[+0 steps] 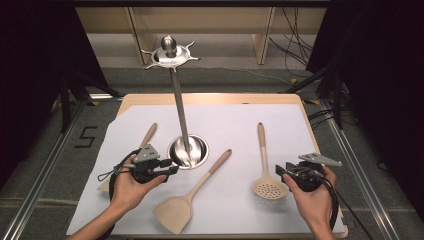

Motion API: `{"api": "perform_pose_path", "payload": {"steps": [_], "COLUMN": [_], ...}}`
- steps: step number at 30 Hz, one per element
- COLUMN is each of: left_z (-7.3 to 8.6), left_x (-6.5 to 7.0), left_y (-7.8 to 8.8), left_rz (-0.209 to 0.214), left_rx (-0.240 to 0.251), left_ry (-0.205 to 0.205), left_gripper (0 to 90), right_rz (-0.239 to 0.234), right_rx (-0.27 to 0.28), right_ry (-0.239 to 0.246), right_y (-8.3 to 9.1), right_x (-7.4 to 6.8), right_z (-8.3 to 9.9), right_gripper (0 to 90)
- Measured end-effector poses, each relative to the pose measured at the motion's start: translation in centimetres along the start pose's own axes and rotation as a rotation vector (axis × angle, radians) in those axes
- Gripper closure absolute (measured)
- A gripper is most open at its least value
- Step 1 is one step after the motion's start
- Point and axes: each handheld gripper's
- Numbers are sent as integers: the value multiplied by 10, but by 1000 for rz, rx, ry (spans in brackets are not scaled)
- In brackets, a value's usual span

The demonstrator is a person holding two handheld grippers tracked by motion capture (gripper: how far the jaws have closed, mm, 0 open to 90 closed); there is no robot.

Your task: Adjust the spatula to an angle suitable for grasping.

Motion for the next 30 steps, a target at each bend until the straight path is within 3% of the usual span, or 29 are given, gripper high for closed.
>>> {"api": "perform_pose_path", "payload": {"steps": [1, 3, 5, 6, 7, 8, 11, 12, 14, 15, 16, 17, 19, 20, 21, 22, 23, 24, 25, 26, 30], "left_z": [-1, -2, -4, -4, -3, -2, -1, -1, -2, -2, -3, -4, -5, -4, -4, -4, 1, 4, 4, 9, 16], "left_x": [-1, -1, 6, 8, 11, 16, 21, 23, 25, 26, 31, 34, 41, 48, 48, 53, 66, 71, 70, 73, 73], "left_y": [0, 0, -5, -6, -8, -11, -14, -15, -15, -15, -16, -16, -19, -21, -21, -23, -29, -32, -33, -38, -49], "left_rz": [11, 14, 36, 40, 52, 70, 86, 91, 82, 92, 93, 98, 113, 125, 125, 138, 188, 197, 201, 209, 207], "left_rx": [2, -10, -19, -46, -56, -64, -93, -93, -114, -116, -122, -134, -163, -180, -180, -197, -278, -281, -366, -379, -437], "left_ry": [15, 5, 2, -22, -15, -2, -48, -45, -65, -77, -67, -79, -90, -120, -120, -137, -183, -176, -269, -243, -244], "left_gripper": [666, 712, 755, 778, 794, 807, 852, 871, 890, 891, 891, 891, 888, 888, 889, 889, 890, 890, 891, 891, 892], "right_rz": [-2, -11, -4, -7, -12, -3, -9, -8, -2, 6, 8, -3, 12, -2, 11, -4, -4, 1, -4, -7, -23], "right_rx": [-4, -19, -21, -27, -24, -14, -17, -21, -32, -26, -31, -40, -46, -51, -48, -57, -61, -47, -47, -54, -58], "right_ry": [-11, -53, -27, -35, -39, 0, -3, -50, -40, -2, -2, -46, 9, -34, 14, -30, -11, -17, -23, -20, 6], "right_y": [0, 2, 2, 2, 2, 1, 3, 4, 6, 6, 6, 6, 6, 5, 5, 5, 6, 4, 4, 4, 3], "right_x": [-1, -3, 0, 0, 0, 4, 5, 1, 1, 4, 4, 0, 2, -3, -1, -5, -5, -6, -7, -7, -3], "right_z": [0, 1, 2, 2, 3, 4, 4, 4, 3, 2, 2, 1, 0, 0, -1, -1, -2, -1, -1, -1, 0], "right_gripper": [579, 593, 619, 634, 648, 663, 701, 710, 730, 738, 748, 759, 778, 782, 785, 785, 785, 784, 782, 781, 777]}}
Point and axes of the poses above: each handheld gripper's, and its own axes: y roughly backward along the jaws, z roughly out of its underside, x roughly to its right, and after that the axes turned 7 degrees about y, right-handed
